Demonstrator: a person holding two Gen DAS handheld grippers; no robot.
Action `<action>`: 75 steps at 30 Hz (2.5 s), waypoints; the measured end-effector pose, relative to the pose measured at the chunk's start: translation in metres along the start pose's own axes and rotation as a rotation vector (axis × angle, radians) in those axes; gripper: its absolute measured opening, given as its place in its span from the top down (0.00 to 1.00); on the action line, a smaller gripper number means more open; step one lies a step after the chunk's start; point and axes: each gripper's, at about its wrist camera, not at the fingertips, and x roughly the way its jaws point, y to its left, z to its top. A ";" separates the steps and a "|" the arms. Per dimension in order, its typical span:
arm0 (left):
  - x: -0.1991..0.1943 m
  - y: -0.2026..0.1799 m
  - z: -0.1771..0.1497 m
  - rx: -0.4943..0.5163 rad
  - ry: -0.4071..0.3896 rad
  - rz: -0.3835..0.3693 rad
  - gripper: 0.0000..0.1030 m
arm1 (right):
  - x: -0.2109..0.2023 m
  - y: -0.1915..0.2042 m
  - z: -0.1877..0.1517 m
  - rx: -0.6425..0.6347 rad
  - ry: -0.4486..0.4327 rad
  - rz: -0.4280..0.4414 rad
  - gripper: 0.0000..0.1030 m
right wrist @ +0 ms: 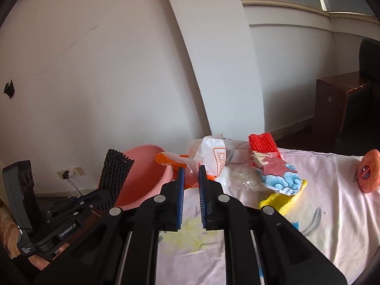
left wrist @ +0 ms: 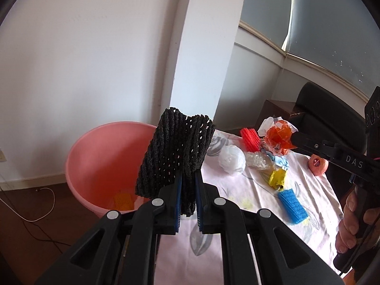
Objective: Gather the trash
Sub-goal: 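Carry the black net and plastic bag over the pink basin, then open the left tool to drop the black net while the right tool releases the bag, then move both tools back over the table toward the blue foam net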
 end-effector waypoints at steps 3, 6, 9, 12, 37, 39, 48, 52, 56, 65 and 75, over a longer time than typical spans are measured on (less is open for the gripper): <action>0.001 0.019 0.004 -0.031 -0.006 0.032 0.91 | 0.024 0.018 0.004 -0.009 0.020 0.050 0.88; 0.005 0.035 0.006 -0.058 -0.010 0.058 0.91 | 0.046 0.035 0.006 -0.020 0.044 0.089 0.88; 0.009 0.047 0.008 -0.076 -0.010 0.080 0.91 | 0.068 0.051 0.005 -0.033 0.072 0.120 0.88; 0.016 0.058 0.009 -0.095 -0.001 0.100 0.91 | 0.087 0.063 0.003 -0.042 0.106 0.141 0.88; 0.063 0.099 -0.007 -0.172 0.100 0.207 0.91 | 0.153 0.092 -0.025 -0.063 0.265 0.135 0.88; 0.061 0.100 -0.008 -0.175 0.103 0.211 0.91 | 0.157 0.090 -0.024 -0.063 0.273 0.139 0.88; 0.056 0.105 -0.008 -0.186 0.089 0.224 0.74 | 0.170 0.093 -0.022 -0.056 0.312 0.148 0.87; 0.051 0.107 -0.008 -0.190 0.079 0.222 0.66 | 0.168 0.094 -0.021 -0.058 0.307 0.161 0.77; 0.043 0.105 -0.008 -0.190 0.069 0.220 0.62 | 0.162 0.096 -0.019 -0.061 0.283 0.173 0.69; 0.017 0.089 -0.007 -0.175 0.032 0.184 0.62 | 0.118 0.086 -0.024 -0.101 0.232 0.120 0.69; 0.007 0.037 -0.018 -0.101 0.053 0.084 0.62 | 0.049 0.049 -0.060 -0.094 0.219 -0.012 0.69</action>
